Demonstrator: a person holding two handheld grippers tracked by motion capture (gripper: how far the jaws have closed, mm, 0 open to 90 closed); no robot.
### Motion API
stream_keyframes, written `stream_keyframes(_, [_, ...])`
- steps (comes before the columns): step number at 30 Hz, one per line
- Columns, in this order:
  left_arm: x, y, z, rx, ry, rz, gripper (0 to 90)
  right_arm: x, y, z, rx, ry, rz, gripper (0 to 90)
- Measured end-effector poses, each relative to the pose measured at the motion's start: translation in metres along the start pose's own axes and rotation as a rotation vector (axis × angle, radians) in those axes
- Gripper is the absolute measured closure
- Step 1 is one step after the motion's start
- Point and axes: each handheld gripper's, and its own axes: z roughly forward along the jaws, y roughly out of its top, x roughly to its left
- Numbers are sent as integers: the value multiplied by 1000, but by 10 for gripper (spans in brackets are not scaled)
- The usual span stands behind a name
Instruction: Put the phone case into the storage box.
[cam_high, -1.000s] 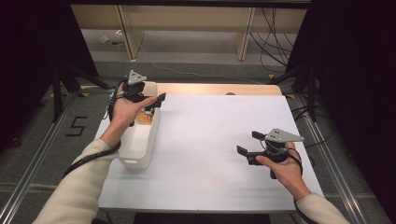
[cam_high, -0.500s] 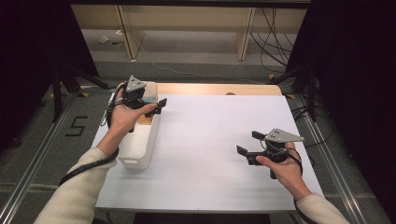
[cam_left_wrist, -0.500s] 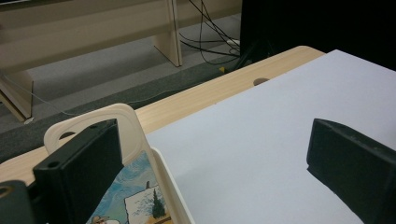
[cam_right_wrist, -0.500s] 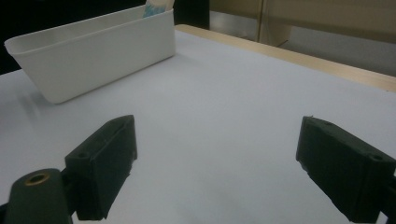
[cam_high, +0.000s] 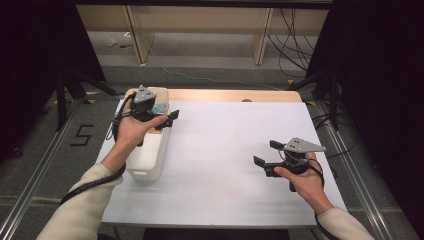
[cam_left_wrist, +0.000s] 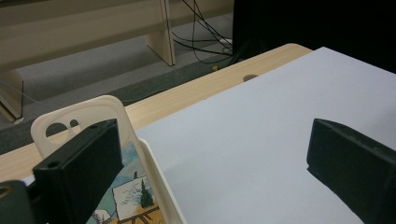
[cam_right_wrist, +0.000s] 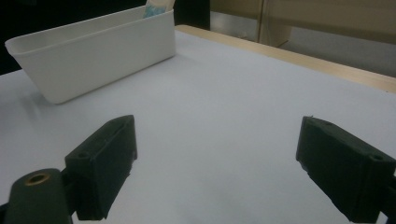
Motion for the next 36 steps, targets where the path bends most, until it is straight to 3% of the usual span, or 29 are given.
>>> stream_keyframes(36, [-14,-28,-30,-24,-63,3,28,-7,-4,-14,-11,-25,3,132])
